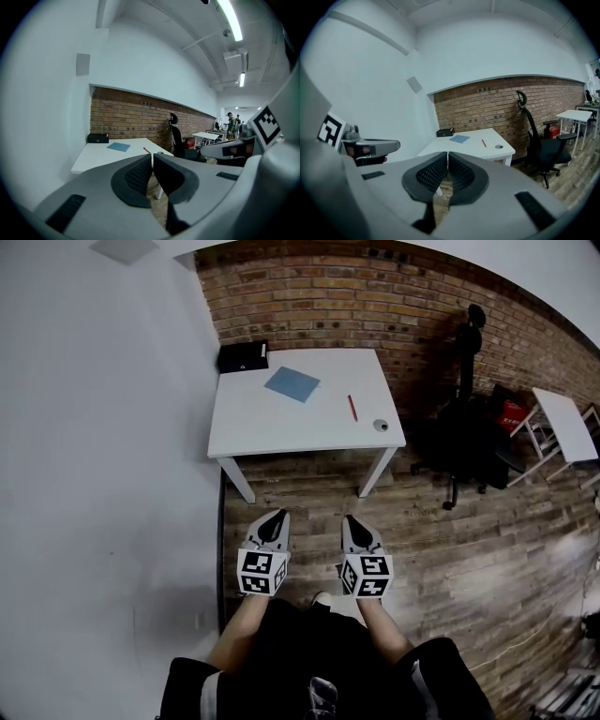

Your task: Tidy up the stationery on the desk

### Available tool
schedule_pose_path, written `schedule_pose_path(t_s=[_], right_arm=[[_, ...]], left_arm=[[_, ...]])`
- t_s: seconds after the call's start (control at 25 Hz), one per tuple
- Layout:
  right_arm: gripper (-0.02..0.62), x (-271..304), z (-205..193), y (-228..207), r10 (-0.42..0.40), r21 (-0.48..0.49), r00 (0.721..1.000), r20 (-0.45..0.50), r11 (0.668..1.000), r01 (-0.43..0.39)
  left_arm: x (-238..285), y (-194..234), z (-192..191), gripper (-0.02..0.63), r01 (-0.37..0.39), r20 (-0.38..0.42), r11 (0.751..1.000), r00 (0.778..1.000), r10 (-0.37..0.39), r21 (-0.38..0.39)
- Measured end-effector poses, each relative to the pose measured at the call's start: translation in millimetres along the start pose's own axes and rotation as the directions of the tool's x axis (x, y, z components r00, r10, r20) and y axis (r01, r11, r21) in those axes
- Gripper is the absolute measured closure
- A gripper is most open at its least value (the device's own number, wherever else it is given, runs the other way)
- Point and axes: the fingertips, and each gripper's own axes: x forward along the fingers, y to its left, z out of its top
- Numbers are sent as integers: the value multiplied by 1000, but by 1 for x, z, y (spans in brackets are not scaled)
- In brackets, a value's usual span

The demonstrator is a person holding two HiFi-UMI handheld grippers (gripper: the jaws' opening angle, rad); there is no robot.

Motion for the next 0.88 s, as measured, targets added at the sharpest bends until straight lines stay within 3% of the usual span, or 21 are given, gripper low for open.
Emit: schedule_pose_path(t_s=[0.56,0.88], right_arm=[[572,51,3,-22,45,3,999,-30,999,-45],[571,131,21,-21,53,7,998,-29,999,-53]], left_arm=[[45,20,0,581,-39,-14,999,999,39,-21],[110,66,9,581,-9,-26,1000,1000,9,-15]])
